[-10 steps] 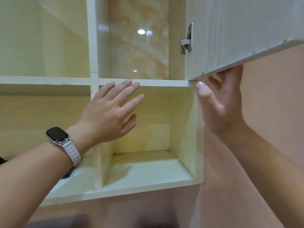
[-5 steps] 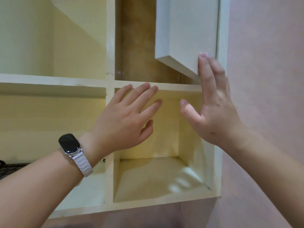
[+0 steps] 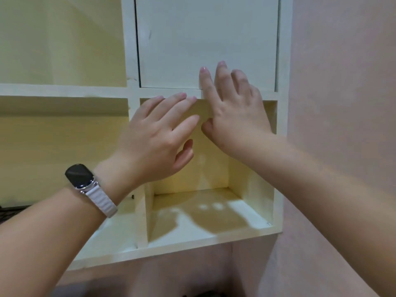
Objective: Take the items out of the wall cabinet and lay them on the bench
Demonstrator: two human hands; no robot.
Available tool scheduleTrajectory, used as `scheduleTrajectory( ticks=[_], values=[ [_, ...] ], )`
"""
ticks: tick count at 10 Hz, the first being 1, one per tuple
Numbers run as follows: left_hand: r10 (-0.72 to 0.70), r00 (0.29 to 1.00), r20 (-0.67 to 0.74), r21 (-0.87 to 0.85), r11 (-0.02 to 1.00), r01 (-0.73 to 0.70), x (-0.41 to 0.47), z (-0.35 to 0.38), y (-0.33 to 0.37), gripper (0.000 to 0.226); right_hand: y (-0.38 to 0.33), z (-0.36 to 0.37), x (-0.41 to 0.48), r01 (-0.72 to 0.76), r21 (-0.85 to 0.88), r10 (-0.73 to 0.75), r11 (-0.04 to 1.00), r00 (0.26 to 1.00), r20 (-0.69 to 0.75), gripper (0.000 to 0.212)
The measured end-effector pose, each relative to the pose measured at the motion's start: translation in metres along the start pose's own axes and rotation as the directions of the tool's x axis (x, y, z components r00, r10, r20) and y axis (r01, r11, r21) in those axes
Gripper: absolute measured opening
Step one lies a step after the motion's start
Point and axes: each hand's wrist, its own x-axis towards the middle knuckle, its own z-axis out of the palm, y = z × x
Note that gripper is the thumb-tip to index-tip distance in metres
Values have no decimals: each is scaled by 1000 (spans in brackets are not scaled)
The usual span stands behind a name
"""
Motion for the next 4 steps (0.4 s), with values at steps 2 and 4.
scheduleTrajectory(
  ticks=[2,4],
  values=[
    [5,999,43,-33,999,-3,0,-4,0,41,9,-14,-4,-3,87,-4,996,997,83,86],
    [-36,998,48,-143,989,42,-10,-17,10,46,6,-32,-37,-11,154,-3,988,996,93,71]
  ],
)
